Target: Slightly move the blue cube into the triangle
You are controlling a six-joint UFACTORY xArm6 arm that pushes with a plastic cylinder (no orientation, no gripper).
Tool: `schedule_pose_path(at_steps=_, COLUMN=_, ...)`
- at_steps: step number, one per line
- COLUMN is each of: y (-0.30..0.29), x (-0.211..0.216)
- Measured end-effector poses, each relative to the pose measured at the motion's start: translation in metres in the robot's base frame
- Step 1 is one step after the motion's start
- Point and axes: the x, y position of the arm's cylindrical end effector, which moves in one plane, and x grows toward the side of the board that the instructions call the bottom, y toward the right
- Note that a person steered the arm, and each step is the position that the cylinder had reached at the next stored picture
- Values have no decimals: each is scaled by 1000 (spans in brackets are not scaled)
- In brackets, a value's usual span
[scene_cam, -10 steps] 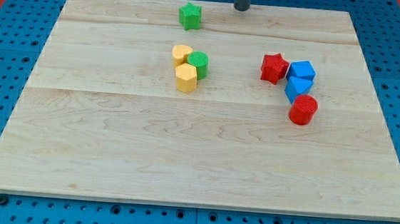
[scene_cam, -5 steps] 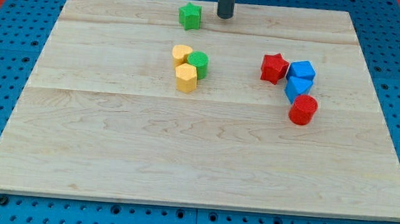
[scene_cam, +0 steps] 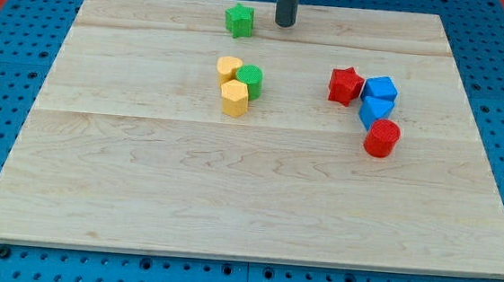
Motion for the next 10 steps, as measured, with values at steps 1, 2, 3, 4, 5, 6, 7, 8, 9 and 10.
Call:
schedule_pose_path(at_steps=1, y=-9, x=28)
schedule_pose_path(at_steps=2, y=-23, x=53)
schedule_pose_path(at_steps=3, y=5, x=57)
schedule_pose_path(at_steps=4, y=4, x=91)
schedule_pose_path(at_steps=5, y=1, x=101)
schedule_pose_path(at_steps=6, y=2, x=101)
schedule_pose_path(at_steps=7, y=6, x=101)
schedule_pose_path(at_steps=8, y=6, x=101)
schedule_pose_path(at_steps=9, y=6, x=101)
schedule_pose_path(at_steps=10, y=6, x=101)
